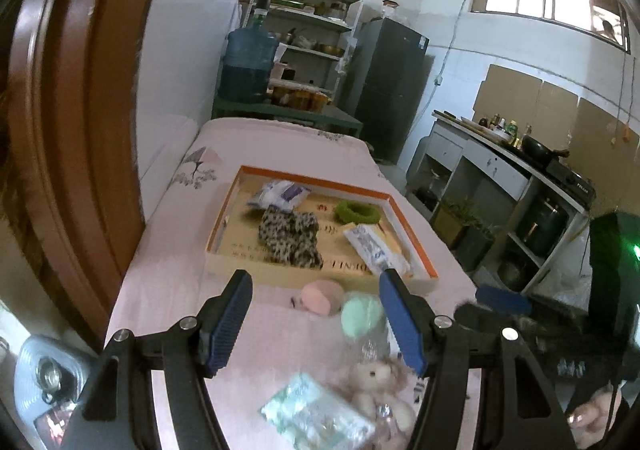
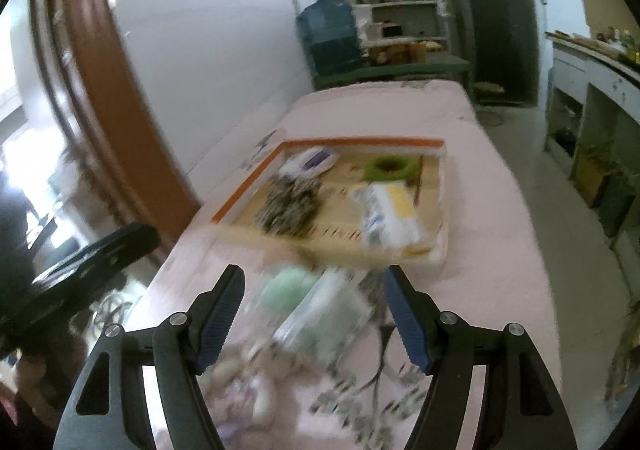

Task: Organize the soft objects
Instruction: 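Withdraw both grippers from the box toward the remaining items, then grasp the green-and-white tissue pack with the left gripper while the right gripper grasps the teddy bear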

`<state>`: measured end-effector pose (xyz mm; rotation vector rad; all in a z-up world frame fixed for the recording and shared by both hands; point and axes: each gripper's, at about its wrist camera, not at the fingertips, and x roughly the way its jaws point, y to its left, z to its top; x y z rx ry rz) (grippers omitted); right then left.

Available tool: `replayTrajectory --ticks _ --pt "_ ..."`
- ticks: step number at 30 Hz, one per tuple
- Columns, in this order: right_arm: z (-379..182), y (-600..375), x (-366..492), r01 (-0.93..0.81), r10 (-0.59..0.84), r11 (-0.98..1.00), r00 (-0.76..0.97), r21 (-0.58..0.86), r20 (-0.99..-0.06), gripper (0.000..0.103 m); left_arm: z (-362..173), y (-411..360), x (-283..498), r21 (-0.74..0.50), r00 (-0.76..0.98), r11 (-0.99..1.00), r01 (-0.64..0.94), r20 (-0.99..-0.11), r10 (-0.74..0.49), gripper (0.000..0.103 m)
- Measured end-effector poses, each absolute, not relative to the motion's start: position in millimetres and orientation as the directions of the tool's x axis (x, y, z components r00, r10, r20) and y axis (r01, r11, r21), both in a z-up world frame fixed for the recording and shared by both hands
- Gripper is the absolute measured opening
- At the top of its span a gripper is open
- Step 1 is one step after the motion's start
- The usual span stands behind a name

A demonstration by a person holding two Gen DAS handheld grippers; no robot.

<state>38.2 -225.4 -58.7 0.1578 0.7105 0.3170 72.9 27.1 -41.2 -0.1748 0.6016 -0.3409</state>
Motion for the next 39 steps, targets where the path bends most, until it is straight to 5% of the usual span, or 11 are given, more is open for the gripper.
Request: replayTrajectory --ticks 12,39 --pt "-115.8 -175.3 -45.5 -0.518 0.465 0.841 0.548 0.155 -0.695 0.073 -70.0 37.5 37.8 -0.280 0.759 0.931 0.235 -0.545 -0.356 0.066" --pt "-156.3 -164.4 -31.5 -0.533 0.533 0.799 0.415 0.278 -0.737 0.076 -142.7 28.7 33.7 -0.386 0.623 0.901 0.200 -0.660 -0.421 0.066"
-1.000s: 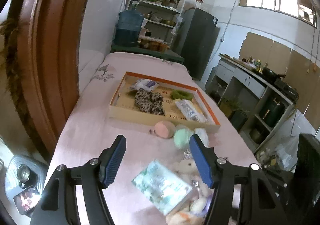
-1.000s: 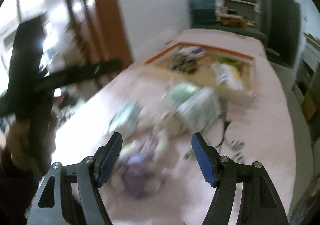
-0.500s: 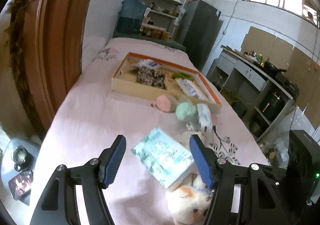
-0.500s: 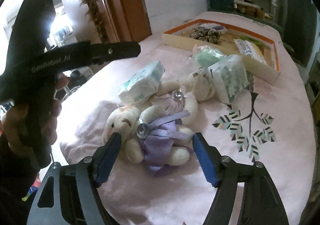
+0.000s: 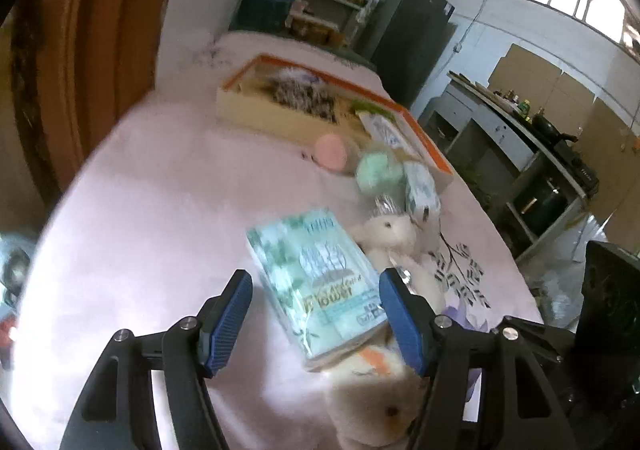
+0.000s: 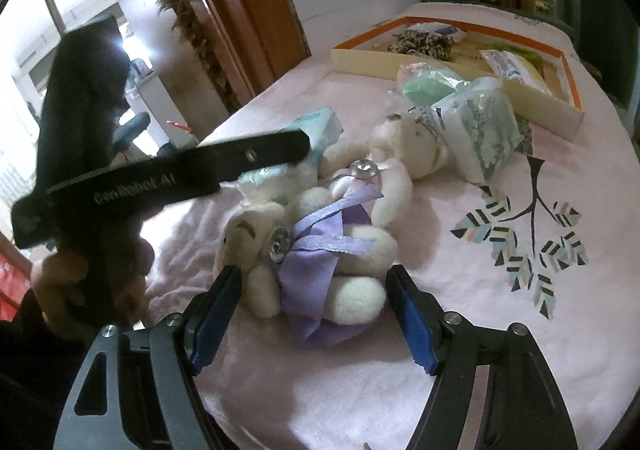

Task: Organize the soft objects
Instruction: 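Grasp the green-and-white tissue pack with the left gripper while the right gripper grasps the teddy bear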

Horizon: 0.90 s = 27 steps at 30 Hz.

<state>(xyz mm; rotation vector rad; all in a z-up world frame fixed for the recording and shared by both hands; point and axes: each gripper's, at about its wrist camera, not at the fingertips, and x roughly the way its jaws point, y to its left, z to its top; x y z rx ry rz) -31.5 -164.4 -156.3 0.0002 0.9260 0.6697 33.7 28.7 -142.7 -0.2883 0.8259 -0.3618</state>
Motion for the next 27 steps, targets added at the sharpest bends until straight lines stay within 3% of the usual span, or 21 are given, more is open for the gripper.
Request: replayTrajectory --ticks 4,6,12,27 --pt "-156.2 -163.9 -31.4 -0.533 0.537 0.798 0.413 0.282 -0.736 0.071 -150.2 27.4 37.5 -0.428 0.613 0.883 0.192 -0.651 -0.448 0.066" --pt "-155.9 -164.7 -31.7 -0.535 0.547 0.792 0.408 0.294 -0.731 0.059 -151.0 26.8 40.5 -0.444 0.604 0.876 0.189 -0.651 -0.460 0.065" --pt "-153.7 -163.2 -36.8 -0.542 0.545 0.791 0.413 0.284 -0.730 0.048 -147.0 33.6 36.9 -0.479 0.628 0.858 0.186 -0.613 -0.479 0.048" --pt "-137.6 -173.1 -49.2 -0.540 0.561 0.789 0.435 0.294 -0.705 0.041 -119.8 41.8 28.8 -0.447 0.692 0.870 0.208 -0.561 -0.454 0.047"
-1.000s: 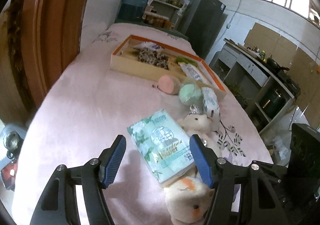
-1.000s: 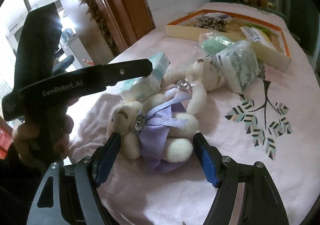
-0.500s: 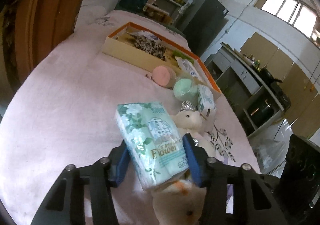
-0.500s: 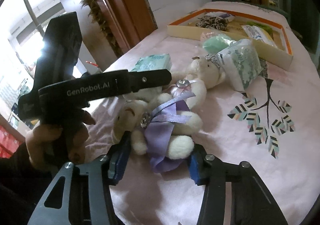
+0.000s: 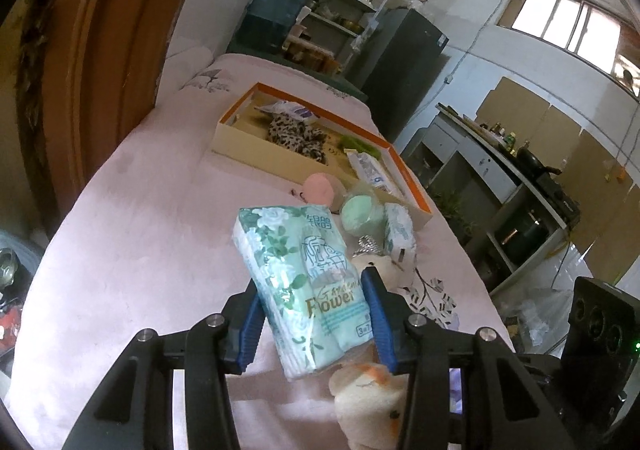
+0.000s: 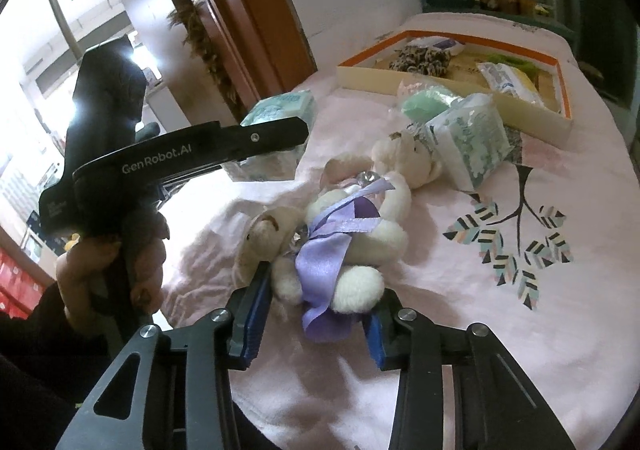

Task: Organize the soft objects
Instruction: 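Grasp the green-and-white tissue pack with the left gripper while the right gripper grasps the teddy bear, then carry the tissue pack and teddy bear with both grippers over the box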

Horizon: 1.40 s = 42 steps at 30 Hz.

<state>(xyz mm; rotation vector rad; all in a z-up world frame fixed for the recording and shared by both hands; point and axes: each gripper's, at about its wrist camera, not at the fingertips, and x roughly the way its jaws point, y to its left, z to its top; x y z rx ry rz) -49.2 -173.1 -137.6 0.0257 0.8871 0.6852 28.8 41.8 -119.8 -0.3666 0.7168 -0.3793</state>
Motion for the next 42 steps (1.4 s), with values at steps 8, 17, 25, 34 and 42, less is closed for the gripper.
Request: replayTrajectory --ticks 8,17,25,34,42 --pt "-122.6 -180.2 -53.5 -0.541 0.568 0.790 0.474 0.286 -0.673 0.037 -104.5 35.5 28.3 -0.423 0.704 0.873 0.242 -0.543 -0.458 0.047" --pt "-101.8 -197.4 -46.3 -0.521 0.572 0.802 0.529 0.292 -0.627 0.036 -80.7 31.9 34.0 -0.397 0.727 0.876 0.274 -0.511 -0.459 0.047" --pt "-68.1 -225.6 -24.0 -0.477 0.540 0.835 0.619 0.273 -0.570 0.036 -55.0 24.9 57.3 -0.367 0.731 0.878 0.309 -0.498 -0.466 0.047" --pt "-43.8 -248.9 31.3 -0.427 0.499 0.865 0.684 0.262 -0.533 0.036 -39.1 11.0 99.1 -0.319 0.739 0.891 0.322 -0.503 -0.447 0.047" --pt "-35.1 -254.1 95.2 -0.406 0.473 0.880 0.708 0.246 -0.525 0.036 -30.4 -0.7 152.7 -0.266 0.756 0.911 0.316 -0.510 -0.411 0.047"
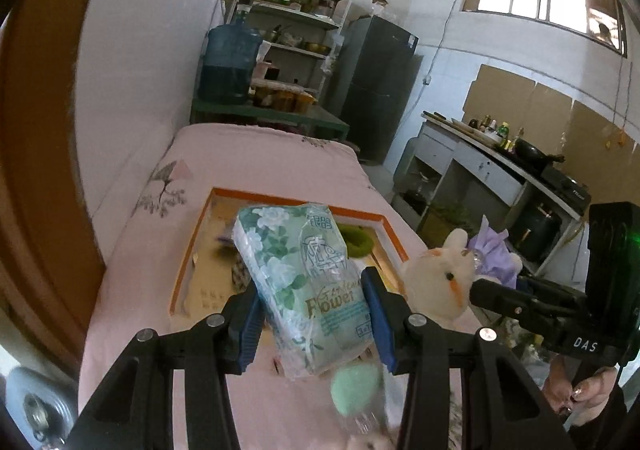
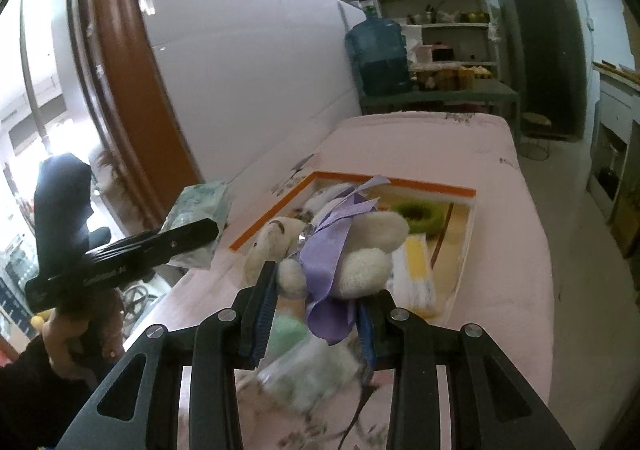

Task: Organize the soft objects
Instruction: 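Carry the tissue pack and teddy bear with both grippers over the box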

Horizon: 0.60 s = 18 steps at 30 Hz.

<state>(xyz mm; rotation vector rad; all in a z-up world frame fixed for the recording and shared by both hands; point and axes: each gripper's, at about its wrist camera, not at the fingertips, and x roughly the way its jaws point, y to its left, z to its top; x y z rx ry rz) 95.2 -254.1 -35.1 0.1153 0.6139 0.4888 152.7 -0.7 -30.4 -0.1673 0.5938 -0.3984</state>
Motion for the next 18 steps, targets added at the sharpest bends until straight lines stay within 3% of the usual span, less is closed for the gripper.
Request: replayTrajectory --ticks 18 --pt "-77.6 -256.2 214.9 -0.339 0.437 0.899 0.660 0.277 -0.611 0.036 -66.1 -4.8 261.6 -0.263 0.720 0.931 0.252 -0.592 -0.362 0.047"
